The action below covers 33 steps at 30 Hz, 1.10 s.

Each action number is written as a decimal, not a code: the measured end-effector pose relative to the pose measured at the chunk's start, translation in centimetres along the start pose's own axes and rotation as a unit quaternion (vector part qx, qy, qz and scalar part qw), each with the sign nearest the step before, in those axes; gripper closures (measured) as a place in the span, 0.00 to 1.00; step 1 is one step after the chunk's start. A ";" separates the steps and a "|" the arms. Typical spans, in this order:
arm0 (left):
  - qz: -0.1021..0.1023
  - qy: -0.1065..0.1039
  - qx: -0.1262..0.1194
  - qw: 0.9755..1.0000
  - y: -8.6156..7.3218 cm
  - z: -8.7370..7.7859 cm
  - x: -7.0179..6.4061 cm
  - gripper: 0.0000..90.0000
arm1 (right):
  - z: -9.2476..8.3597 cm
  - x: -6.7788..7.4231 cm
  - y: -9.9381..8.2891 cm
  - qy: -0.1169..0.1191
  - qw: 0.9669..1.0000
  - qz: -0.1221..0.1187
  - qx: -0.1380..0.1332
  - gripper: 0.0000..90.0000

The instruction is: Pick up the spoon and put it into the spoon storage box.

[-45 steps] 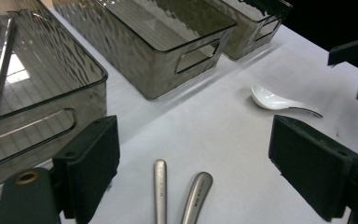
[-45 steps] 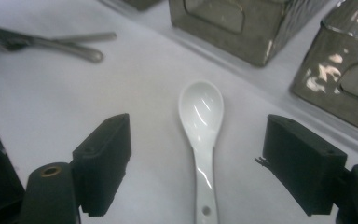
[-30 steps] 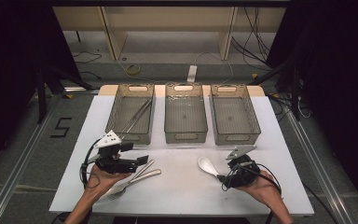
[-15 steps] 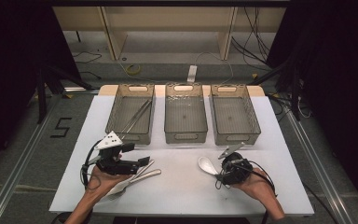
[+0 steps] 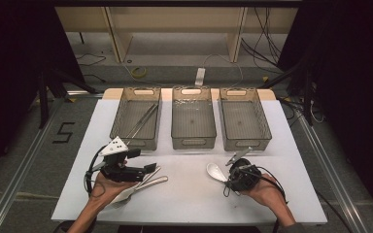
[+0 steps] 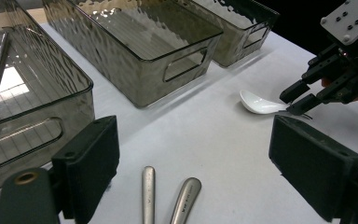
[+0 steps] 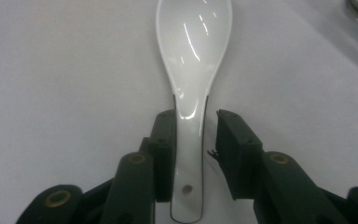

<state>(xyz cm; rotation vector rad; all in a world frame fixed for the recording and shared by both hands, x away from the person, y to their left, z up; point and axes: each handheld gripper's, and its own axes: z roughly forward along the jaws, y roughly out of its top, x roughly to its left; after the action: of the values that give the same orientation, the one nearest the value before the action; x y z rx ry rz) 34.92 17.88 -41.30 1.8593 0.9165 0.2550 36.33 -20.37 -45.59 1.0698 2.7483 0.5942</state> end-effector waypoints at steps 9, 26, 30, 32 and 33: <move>0.004 0.000 0.000 1.000 0.0 0.1 -0.1 0.17 | 0.6 0.3 0.1 -0.003 1.000 -0.010 0.024 0.83; 0.010 0.004 0.008 1.000 0.1 0.2 0.1 0.17 | 0.6 0.8 0.5 -0.014 0.998 -0.042 0.036 0.85; 0.009 0.007 0.011 1.000 0.0 0.3 0.2 0.18 | 0.4 0.7 0.5 -0.008 0.998 -0.049 0.037 0.86; 0.013 0.008 0.013 1.000 0.0 0.3 0.2 0.18 | 0.2 0.6 0.5 -0.004 0.998 -0.048 0.030 0.86; 0.013 0.009 0.014 1.000 0.0 0.3 0.2 0.18 | 0.1 0.5 0.5 0.000 0.999 -0.048 0.024 0.86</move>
<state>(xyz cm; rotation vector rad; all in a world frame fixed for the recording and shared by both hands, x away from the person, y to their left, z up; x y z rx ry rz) 35.25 17.85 -41.43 1.8981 0.9125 0.2764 36.25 -19.68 -45.47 0.9398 2.8085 0.5184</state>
